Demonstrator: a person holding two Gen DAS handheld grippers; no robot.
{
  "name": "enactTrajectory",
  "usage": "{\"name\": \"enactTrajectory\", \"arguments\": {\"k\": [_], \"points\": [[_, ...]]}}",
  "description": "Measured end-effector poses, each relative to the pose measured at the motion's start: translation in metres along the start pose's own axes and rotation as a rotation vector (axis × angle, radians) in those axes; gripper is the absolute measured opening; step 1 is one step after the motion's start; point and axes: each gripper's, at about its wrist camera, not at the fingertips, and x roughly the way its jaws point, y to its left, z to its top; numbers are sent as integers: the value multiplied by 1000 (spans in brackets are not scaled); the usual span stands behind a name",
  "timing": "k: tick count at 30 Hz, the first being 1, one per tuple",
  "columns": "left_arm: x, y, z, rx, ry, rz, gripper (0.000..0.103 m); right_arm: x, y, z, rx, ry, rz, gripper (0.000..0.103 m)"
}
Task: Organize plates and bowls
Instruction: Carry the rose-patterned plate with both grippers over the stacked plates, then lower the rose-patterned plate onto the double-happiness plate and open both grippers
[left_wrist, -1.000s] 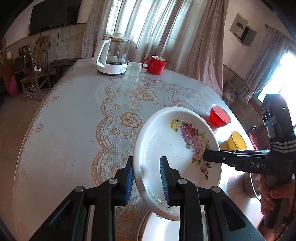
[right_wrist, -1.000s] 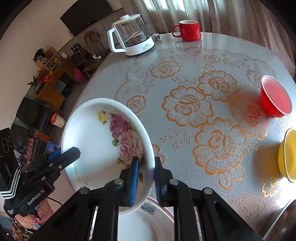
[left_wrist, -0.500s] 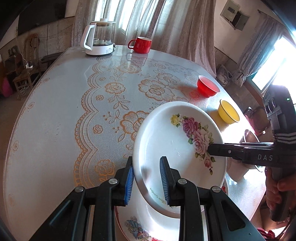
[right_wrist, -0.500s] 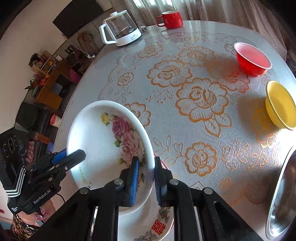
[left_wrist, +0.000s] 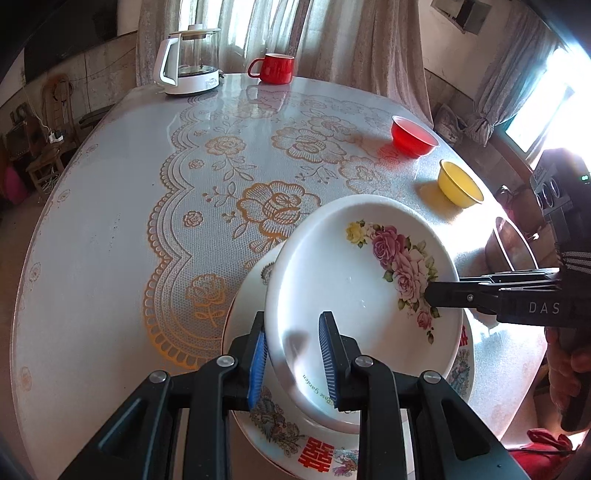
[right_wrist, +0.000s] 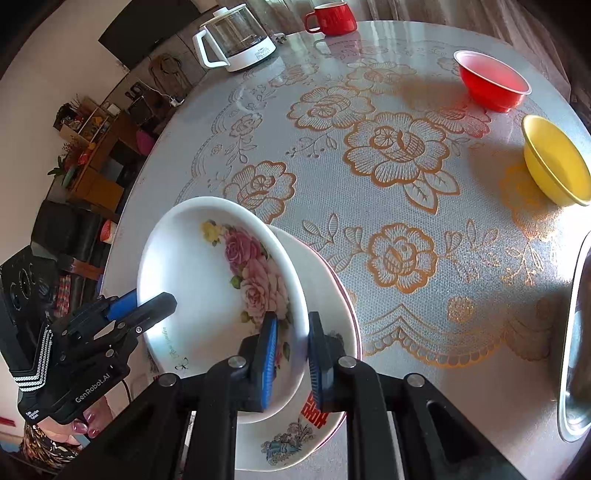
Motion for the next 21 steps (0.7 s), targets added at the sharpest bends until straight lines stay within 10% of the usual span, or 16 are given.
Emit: {"name": "enactTrajectory", "arguments": {"k": [21], "points": [[2,-14,-12,87,2,86,27,1,8,-14,-13,39,-65,21]]}}
